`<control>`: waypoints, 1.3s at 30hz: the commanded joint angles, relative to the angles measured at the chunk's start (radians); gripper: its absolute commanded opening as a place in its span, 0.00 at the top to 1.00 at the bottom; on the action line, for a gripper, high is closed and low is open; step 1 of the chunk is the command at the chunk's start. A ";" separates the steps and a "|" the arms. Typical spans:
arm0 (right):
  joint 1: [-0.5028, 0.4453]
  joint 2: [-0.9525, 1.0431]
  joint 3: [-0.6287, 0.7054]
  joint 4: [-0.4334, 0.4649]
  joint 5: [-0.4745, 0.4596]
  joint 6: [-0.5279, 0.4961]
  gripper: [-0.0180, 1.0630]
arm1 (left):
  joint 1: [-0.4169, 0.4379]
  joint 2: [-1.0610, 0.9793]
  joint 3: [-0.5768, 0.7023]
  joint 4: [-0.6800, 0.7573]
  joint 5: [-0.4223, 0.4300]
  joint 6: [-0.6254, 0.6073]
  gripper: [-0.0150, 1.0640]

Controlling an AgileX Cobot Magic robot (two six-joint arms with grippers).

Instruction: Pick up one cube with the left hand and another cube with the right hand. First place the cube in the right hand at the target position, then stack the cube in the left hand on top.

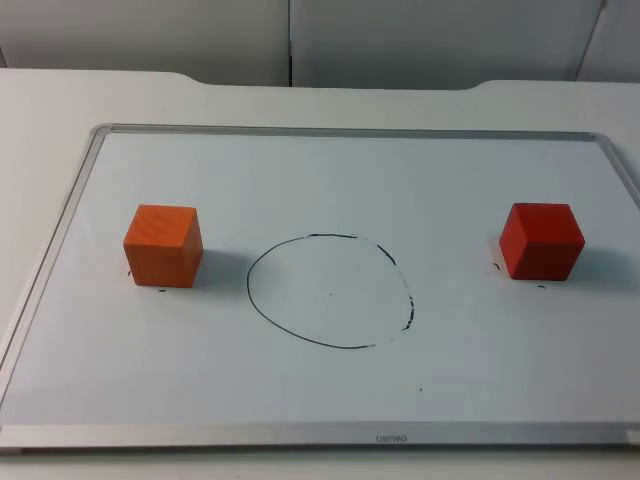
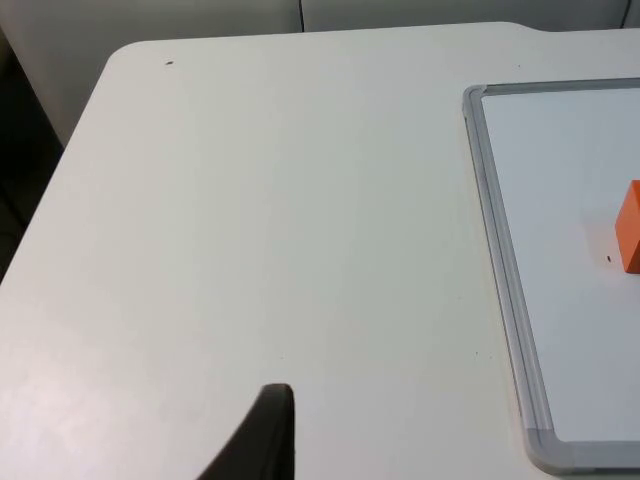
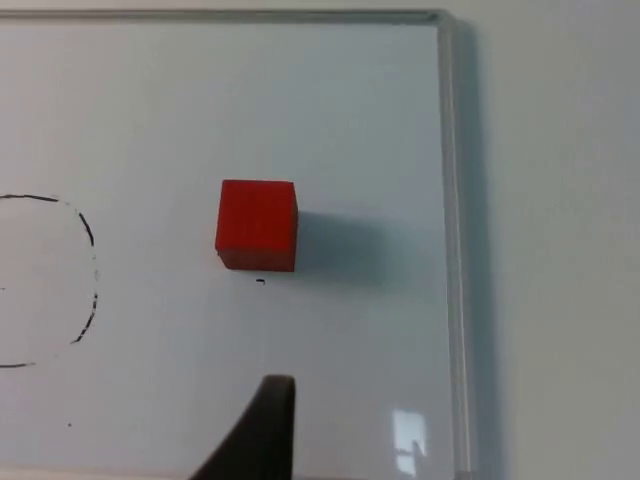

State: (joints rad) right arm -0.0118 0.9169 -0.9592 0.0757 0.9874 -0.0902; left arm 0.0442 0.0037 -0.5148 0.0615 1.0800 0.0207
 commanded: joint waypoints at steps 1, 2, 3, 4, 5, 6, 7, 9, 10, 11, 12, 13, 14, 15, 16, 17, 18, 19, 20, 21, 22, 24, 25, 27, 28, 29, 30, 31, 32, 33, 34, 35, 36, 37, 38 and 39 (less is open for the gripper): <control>0.002 0.069 -0.036 0.010 -0.011 -0.019 0.06 | -0.006 -0.004 0.003 -0.003 -0.004 -0.003 0.01; 0.004 0.116 -0.059 0.012 -0.013 -0.019 0.06 | -0.006 -0.004 0.003 -0.003 -0.004 -0.003 0.01; 0.012 0.160 -0.078 0.005 -0.013 -0.018 0.06 | -0.006 -0.004 0.003 -0.003 -0.004 -0.003 0.01; 0.030 0.220 -0.101 0.006 -0.018 -0.018 0.06 | -0.006 -0.004 0.003 -0.003 -0.004 -0.003 0.01; 0.030 0.220 -0.101 0.006 -0.018 -0.018 0.06 | -0.006 -0.004 0.003 -0.003 -0.004 -0.003 0.01; 0.043 0.249 -0.111 0.006 -0.023 -0.015 0.06 | -0.006 -0.004 0.003 -0.003 -0.004 -0.003 0.01; 0.064 0.283 -0.118 0.003 -0.034 -0.015 0.06 | -0.006 -0.004 0.003 -0.003 -0.004 -0.003 0.01; 0.086 0.309 -0.123 -0.004 -0.053 -0.006 0.06 | -0.006 -0.004 0.003 -0.003 -0.004 -0.003 0.01; 0.106 0.339 -0.126 -0.014 -0.073 0.012 0.06 | -0.006 -0.004 0.003 -0.003 -0.004 -0.003 0.01; 0.131 0.369 -0.126 -0.030 -0.096 0.026 0.06 | -0.006 -0.004 0.003 -0.003 -0.004 -0.003 0.01; 0.155 0.395 -0.126 -0.049 -0.111 0.043 0.06 | -0.006 -0.004 0.003 -0.003 -0.004 -0.003 0.01; 0.181 0.442 -0.126 -0.070 -0.126 0.080 0.06 | -0.006 -0.004 0.003 -0.003 -0.004 -0.003 0.01; 0.181 0.442 -0.126 -0.070 -0.126 0.080 0.06 | -0.006 -0.004 0.003 -0.003 -0.004 -0.003 0.01; 0.197 0.473 -0.126 -0.076 -0.136 0.099 0.06 | -0.006 -0.004 0.003 -0.003 -0.004 -0.003 0.01; 0.208 0.498 -0.126 -0.088 -0.151 0.117 0.06 | -0.006 -0.004 0.003 -0.003 -0.004 -0.003 0.01; 0.217 0.528 -0.126 -0.087 -0.164 0.132 0.06 | -0.006 -0.004 0.003 -0.003 -0.004 -0.003 0.01; 0.225 0.557 -0.126 -0.097 -0.179 0.148 0.06 | -0.006 -0.004 0.003 -0.003 -0.004 -0.003 0.01; 0.225 0.557 -0.126 -0.097 -0.179 0.148 0.06 | -0.006 -0.004 0.003 -0.003 -0.004 -0.003 0.01; 0.233 0.585 -0.126 -0.099 -0.192 0.163 0.06 | -0.006 -0.004 0.003 -0.003 -0.004 -0.003 0.01; 0.242 0.606 -0.126 -0.101 -0.211 0.174 0.06 | -0.006 -0.004 0.003 -0.003 -0.004 -0.003 0.01; 0.245 0.630 -0.126 -0.104 -0.227 0.187 0.06 | -0.006 -0.004 0.003 -0.003 -0.004 -0.003 0.01; 0.247 0.652 -0.126 -0.104 -0.247 0.201 0.06 | -0.006 -0.004 0.003 -0.003 -0.004 -0.003 0.01; 0.253 0.669 -0.126 -0.108 -0.266 0.214 0.06 | -0.006 -0.004 0.003 -0.003 -0.004 -0.003 0.01; 0.253 0.719 -0.126 -0.103 -0.312 0.232 0.06 | -0.006 -0.004 0.003 -0.003 -0.004 -0.003 0.01; 0.253 0.740 -0.126 -0.103 -0.316 0.245 0.06 | -0.006 -0.004 0.003 -0.003 -0.004 -0.003 0.01; 0.253 0.740 -0.126 -0.103 -0.316 0.245 0.06 | -0.006 -0.004 0.003 -0.003 -0.004 -0.003 0.01; 0.253 0.758 -0.126 -0.105 -0.323 0.247 0.06 | -0.006 -0.004 0.003 -0.003 -0.004 -0.003 0.01; 0.253 0.779 -0.126 -0.105 -0.323 0.247 0.06 | -0.006 -0.004 0.003 -0.003 -0.004 -0.003 0.01; 0.253 0.801 -0.126 -0.105 -0.326 0.247 0.06 | -0.006 -0.004 0.003 -0.003 -0.004 -0.003 0.01; 0.253 0.801 -0.126 -0.105 -0.326 0.247 0.06 | -0.006 -0.004 0.003 -0.003 -0.004 -0.003 0.01; 0.253 0.828 -0.126 -0.105 -0.343 0.247 0.06 | -0.006 -0.004 0.003 -0.003 -0.004 -0.003 0.01; 0.253 0.847 -0.126 -0.105 -0.359 0.251 0.06 | -0.006 -0.004 0.003 -0.003 -0.004 -0.003 0.01; 0.253 0.864 -0.126 -0.105 -0.378 0.265 0.06 | -0.006 -0.004 0.003 -0.003 -0.004 -0.003 0.01; 0.253 0.864 -0.126 -0.105 -0.378 0.265 0.06 | -0.006 -0.004 0.003 -0.003 -0.004 -0.003 0.01; 0.253 0.878 -0.126 -0.103 -0.393 0.279 0.06 | -0.006 -0.004 0.003 -0.003 -0.004 -0.003 0.01; 0.253 0.894 -0.127 -0.101 -0.407 0.286 0.06 | -0.006 -0.004 0.003 -0.003 -0.004 -0.003 0.01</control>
State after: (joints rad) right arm 0.2361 1.8068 -1.0765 -0.0233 0.6019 0.1849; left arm 0.0442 0.0037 -0.5148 0.0615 1.0800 0.0207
